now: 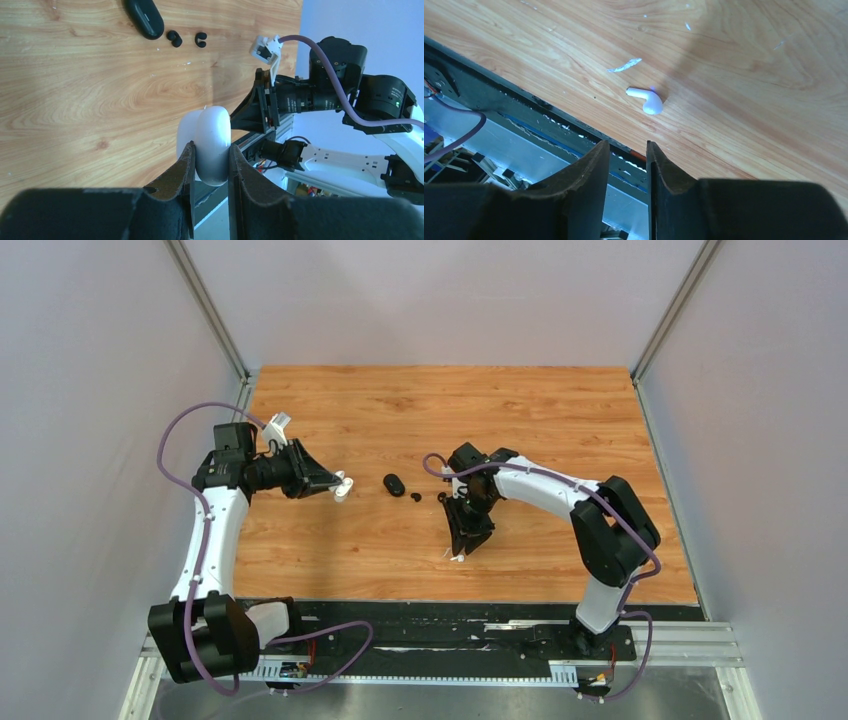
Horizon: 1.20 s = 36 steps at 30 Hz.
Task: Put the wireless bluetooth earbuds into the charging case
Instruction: Place the earbud at the center of the board, then pick up the earbud from the center of the board.
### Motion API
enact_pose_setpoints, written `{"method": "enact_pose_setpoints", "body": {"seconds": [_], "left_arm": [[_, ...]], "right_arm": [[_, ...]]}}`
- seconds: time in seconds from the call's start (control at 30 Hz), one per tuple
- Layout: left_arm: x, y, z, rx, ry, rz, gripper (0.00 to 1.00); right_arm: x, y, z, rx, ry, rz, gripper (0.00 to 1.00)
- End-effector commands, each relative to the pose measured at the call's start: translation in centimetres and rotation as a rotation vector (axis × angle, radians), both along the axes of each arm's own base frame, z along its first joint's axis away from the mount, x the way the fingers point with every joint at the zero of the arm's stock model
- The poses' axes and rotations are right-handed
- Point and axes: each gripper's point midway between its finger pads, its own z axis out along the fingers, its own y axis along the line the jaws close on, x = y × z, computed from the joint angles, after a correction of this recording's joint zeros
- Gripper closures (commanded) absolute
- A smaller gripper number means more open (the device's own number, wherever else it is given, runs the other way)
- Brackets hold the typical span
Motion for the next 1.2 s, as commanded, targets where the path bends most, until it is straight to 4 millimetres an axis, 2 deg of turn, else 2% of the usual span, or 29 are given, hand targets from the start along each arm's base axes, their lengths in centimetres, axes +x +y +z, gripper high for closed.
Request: {"method": "enact_pose_setpoints", "body": {"seconds": [0.0, 0.17, 0.4, 0.77, 0.93, 1.0, 1.07, 1.1, 1.17], "left_arm": [[0.6, 0.3, 1.2, 0.017, -0.054, -0.009, 1.0], [0.5, 0.2, 1.3, 0.008, -0.048, -0.011, 1.0], [0.7, 0.0, 1.4, -0.007, -0.048, -0.008, 1.0], [0.6, -0.1, 1.6, -0.013, -0.054, -0.012, 1.0], [0.8, 0.0, 1.4, -0.02, -0.053, -0.002, 1.0], [0.9, 0.0, 1.3, -0.02, -0.051, -0.002, 1.0], [0.9, 0.0, 1.4, -0.021, -0.051, -0.003, 1.0], [0.9, -0.1, 1.4, -0.02, -0.056, -0.006, 1.0], [1.0, 0.0, 1.4, -0.016, -0.057, -0.008, 1.0]], "right_arm": [[0.0, 0.1, -0.8, -0.034, 0.034, -0.087, 0.69], [0.0, -0.1, -1.7, -0.058, 0.036, -0.096, 0.69], [1.3, 0.2, -3.2, -0.08, 0.003, -0.096, 0.69], [0.6, -0.3, -4.4, -0.104, 0.045, -0.088, 0.72], [0.4, -0.6, -5.2, -0.112, 0.048, -0.072, 0.77], [0.4, -0.7, -5.7, -0.117, 0.045, -0.063, 0.85], [0.7, -0.8, -5.9, -0.119, 0.033, -0.049, 0.97], [1.1, -0.6, -5.5, -0.108, 0.015, -0.036, 1.0], [2.4, 0.4, -3.2, -0.046, -0.061, 0.014, 1.0]]}}
